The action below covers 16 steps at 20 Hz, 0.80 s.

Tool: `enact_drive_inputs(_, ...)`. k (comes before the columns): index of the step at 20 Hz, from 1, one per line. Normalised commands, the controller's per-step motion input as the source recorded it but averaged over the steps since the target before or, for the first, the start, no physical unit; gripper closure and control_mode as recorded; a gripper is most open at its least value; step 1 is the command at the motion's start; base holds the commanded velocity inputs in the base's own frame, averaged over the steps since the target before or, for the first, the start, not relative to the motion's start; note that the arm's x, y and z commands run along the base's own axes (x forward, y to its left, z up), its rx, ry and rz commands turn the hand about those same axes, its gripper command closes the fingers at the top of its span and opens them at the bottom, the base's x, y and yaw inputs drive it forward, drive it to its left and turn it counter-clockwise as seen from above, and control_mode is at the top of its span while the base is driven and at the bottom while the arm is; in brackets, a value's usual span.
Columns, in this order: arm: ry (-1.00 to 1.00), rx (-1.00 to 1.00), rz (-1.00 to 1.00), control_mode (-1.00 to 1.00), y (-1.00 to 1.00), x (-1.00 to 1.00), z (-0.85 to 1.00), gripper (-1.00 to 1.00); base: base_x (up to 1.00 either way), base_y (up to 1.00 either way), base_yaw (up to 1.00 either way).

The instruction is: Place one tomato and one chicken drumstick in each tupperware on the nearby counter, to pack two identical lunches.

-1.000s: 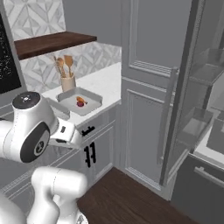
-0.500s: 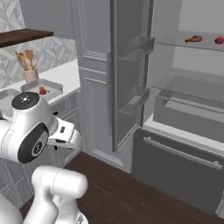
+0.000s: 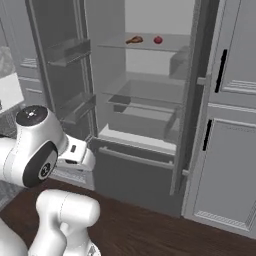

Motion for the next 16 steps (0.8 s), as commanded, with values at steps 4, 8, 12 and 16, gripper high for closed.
enact_drive_inputs(4,0.00,0.00,0.00,1.00,0.00,0.00,0.00,-1.00,0.93,0.12,-0.24)
enact_drive_inputs(8,0.00,0.00,0.00,1.00,0.00,0.00,0.00,-1.00,1.00,0.35,-0.19)
enact_drive_inputs(12,0.00,0.00,0.00,1.00,0.00,0.00,0.00,-1.00,1.00,0.05,-0.19)
enact_drive_inputs(16,0.00,0.00,0.00,1.00,0.00,0.00,0.00,-1.00,0.97,0.00,-0.18)
